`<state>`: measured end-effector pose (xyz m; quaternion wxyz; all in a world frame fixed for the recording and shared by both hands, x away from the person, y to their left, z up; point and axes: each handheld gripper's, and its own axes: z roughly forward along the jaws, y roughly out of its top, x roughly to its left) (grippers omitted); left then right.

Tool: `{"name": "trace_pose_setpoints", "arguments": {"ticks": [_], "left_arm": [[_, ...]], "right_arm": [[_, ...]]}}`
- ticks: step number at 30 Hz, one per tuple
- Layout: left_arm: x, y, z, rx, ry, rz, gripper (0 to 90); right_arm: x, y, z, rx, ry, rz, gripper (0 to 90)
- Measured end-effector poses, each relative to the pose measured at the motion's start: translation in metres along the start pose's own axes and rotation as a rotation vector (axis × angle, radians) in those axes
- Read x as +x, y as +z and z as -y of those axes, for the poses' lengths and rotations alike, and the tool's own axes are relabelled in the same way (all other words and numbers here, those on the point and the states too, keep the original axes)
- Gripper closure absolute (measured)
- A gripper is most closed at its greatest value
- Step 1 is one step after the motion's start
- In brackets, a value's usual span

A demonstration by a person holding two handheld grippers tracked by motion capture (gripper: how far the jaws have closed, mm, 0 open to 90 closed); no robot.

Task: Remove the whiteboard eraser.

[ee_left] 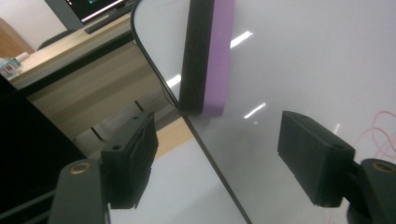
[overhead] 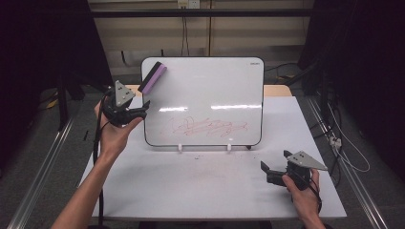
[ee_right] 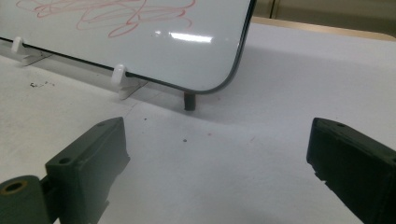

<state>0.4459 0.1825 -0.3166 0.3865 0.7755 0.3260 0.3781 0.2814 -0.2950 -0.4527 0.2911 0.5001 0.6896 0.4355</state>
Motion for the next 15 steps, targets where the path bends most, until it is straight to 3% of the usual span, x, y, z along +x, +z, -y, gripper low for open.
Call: {"name": "trace_pose_setpoints", "arguments": {"ticks": [6, 9, 10, 15], "left_arm": [[0.001, 0.008, -0.010, -0.001, 0.022, -0.006, 38.5], [0.002, 0.013, -0.016, 0.032, 0.055, 0.005, 39.9], [0.003, 0.016, -0.019, 0.046, 0.075, -0.011, 40.7], [0.003, 0.023, -0.024, 0.061, 0.091, -0.013, 46.5]], "right_arm": [[-0.001, -0.001, 0.000, -0.003, 0.001, 0.004, 5.1], [-0.001, -0.001, 0.000, 0.001, 0.004, 0.000, 5.1], [0.000, -0.001, 0.000, 0.000, 0.001, 0.000, 5.1], [-0.001, -0.001, 0.000, 0.000, 0.003, -0.001, 5.1]]}}
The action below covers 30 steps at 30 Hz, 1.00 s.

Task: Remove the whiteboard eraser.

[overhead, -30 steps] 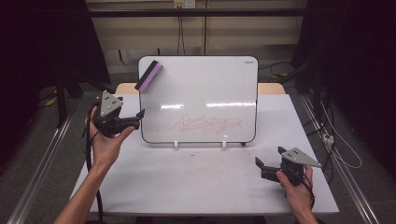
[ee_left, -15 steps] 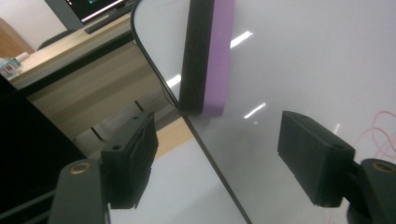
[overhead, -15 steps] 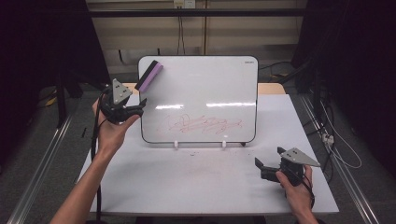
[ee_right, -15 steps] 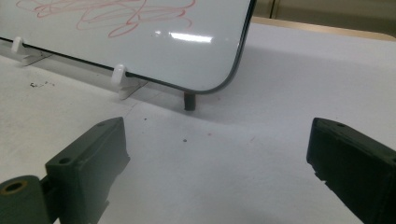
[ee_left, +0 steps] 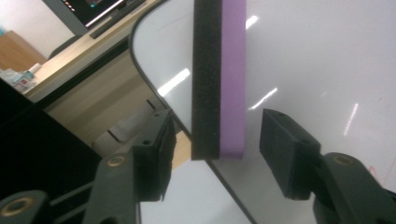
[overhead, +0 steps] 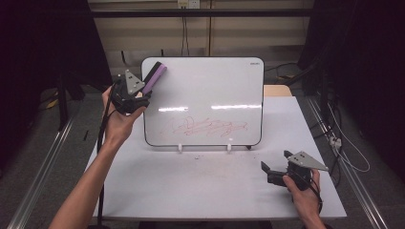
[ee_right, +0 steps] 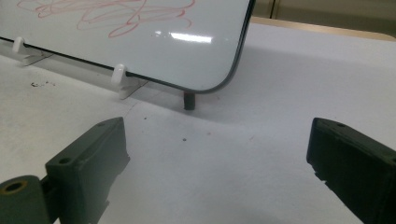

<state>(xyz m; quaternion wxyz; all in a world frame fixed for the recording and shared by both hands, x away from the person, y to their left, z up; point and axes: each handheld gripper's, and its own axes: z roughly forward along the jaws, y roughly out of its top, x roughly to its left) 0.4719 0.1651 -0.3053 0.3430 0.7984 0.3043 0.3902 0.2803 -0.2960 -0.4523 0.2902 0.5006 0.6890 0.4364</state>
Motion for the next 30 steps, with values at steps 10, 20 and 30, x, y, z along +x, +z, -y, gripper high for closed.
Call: {"name": "trace_pose_setpoints", "arguments": {"ticks": [10, 20, 30], "left_arm": [[0.0003, 0.0068, 0.0019, -0.015, -0.003, -0.007, 62.2], [-0.0007, 0.0106, 0.0023, -0.017, -0.018, -0.017, 63.2], [-0.0010, 0.0085, 0.0020, -0.010, -0.024, -0.011, 64.5]], "right_arm": [[-0.0005, -0.0009, 0.0003, -0.004, 0.001, -0.002, 5.2], [0.0002, -0.0009, 0.0001, -0.006, -0.004, -0.002, 5.4], [0.0006, -0.0013, 0.0001, -0.005, -0.004, 0.000, 5.3]]}}
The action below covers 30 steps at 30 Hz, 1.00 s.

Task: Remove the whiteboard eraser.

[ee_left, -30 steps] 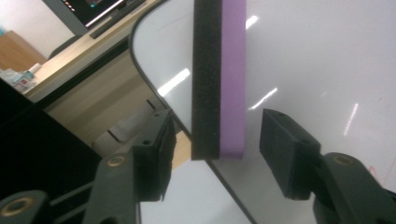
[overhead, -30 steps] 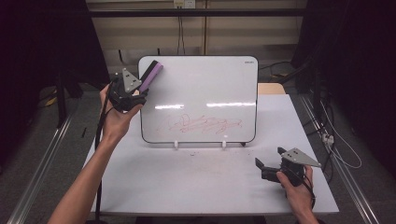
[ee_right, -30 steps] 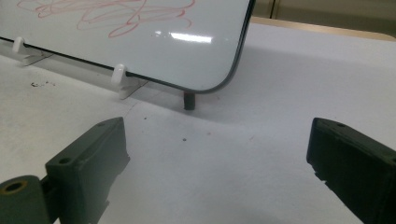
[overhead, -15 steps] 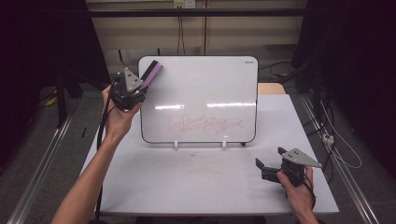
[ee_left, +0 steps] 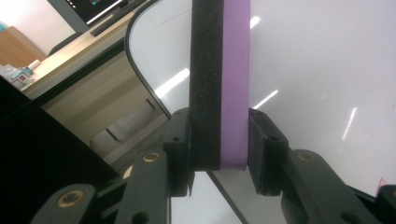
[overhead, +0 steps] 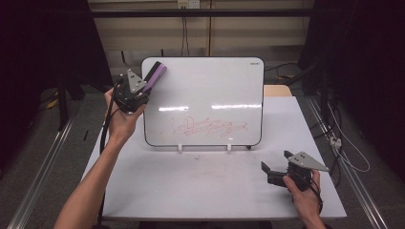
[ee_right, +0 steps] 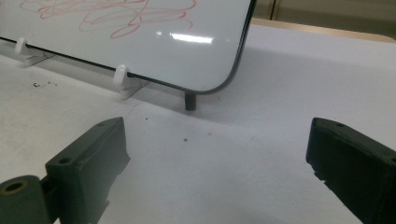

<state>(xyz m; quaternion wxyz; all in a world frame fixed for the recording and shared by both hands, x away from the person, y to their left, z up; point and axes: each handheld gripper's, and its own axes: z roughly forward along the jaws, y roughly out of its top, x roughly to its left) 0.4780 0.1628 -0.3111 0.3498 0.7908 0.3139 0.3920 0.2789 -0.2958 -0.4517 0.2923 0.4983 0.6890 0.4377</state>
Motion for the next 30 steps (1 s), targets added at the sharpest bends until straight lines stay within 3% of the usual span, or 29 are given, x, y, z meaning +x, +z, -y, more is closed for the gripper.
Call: {"name": "trace_pose_setpoints", "arguments": {"ticks": [16, 22, 30], "left_arm": [[0.004, -0.006, 0.004, -0.039, -0.068, 0.038, 64.8], [0.006, -0.011, 0.006, -0.057, -0.076, 0.044, 64.8], [0.000, -0.020, 0.011, -0.096, -0.108, 0.089, 64.7]], "right_arm": [[0.000, 0.000, 0.000, -0.001, 0.001, -0.001, 5.3], [0.000, 0.001, 0.000, 0.003, 0.003, -0.003, 5.3], [0.002, 0.000, -0.001, -0.005, -0.005, -0.008, 5.0]]}}
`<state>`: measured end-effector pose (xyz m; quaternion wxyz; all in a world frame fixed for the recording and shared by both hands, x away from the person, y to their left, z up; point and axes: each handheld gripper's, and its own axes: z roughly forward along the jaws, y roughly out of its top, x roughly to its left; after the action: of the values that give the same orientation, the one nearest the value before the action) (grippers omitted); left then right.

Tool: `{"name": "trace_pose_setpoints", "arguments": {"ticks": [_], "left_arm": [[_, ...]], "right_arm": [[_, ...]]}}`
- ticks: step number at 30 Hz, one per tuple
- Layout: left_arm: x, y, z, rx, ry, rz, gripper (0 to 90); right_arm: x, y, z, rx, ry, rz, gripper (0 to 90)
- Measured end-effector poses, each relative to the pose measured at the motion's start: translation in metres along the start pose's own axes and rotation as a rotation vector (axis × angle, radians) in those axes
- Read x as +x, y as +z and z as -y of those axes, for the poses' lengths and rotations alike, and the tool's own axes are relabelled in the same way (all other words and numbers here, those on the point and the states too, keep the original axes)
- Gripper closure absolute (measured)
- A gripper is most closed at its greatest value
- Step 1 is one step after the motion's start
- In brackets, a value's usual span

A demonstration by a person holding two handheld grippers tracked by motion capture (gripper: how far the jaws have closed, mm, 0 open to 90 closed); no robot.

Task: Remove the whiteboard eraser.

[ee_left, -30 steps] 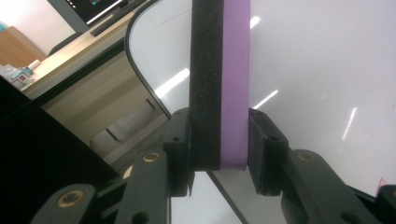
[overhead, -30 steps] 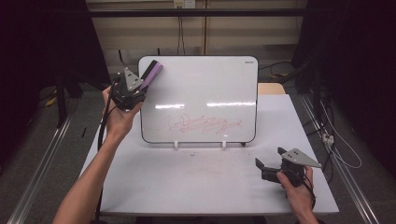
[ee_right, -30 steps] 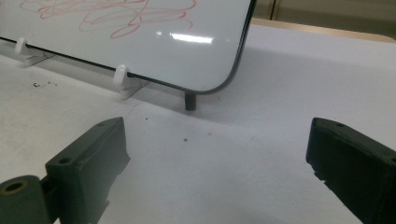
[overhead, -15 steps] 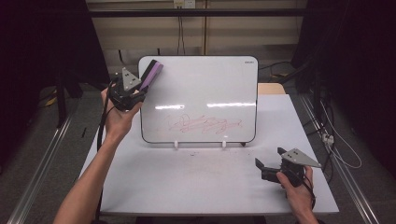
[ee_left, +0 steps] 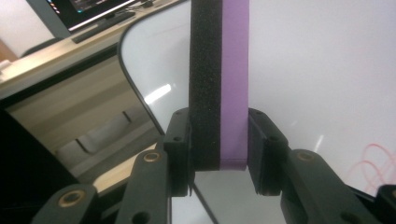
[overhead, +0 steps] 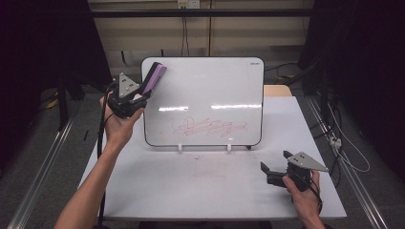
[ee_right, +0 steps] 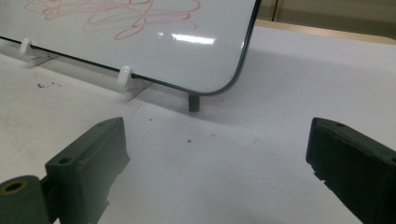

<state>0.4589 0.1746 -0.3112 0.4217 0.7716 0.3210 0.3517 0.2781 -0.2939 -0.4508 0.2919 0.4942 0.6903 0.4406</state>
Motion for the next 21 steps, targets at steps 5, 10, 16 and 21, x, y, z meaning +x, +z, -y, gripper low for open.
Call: {"name": "trace_pose_setpoints", "arguments": {"ticks": [5, 10, 16, 21], "left_arm": [[-0.002, -0.004, 0.004, -0.015, -0.009, 0.015, 64.6], [-0.005, -0.009, 0.007, -0.040, -0.042, 0.041, 64.6], [-0.014, -0.011, 0.017, -0.050, -0.062, 0.074, 64.6], [-0.024, -0.013, 0.021, -0.053, -0.071, 0.112, 64.6]], "right_arm": [[-0.001, 0.001, 0.000, 0.003, 0.004, 0.000, 5.1], [-0.002, 0.000, 0.000, 0.001, 0.012, 0.015, 5.4], [0.001, 0.000, -0.001, -0.008, 0.019, 0.002, 4.9], [0.006, 0.000, -0.005, -0.019, 0.010, -0.016, 5.5]]}}
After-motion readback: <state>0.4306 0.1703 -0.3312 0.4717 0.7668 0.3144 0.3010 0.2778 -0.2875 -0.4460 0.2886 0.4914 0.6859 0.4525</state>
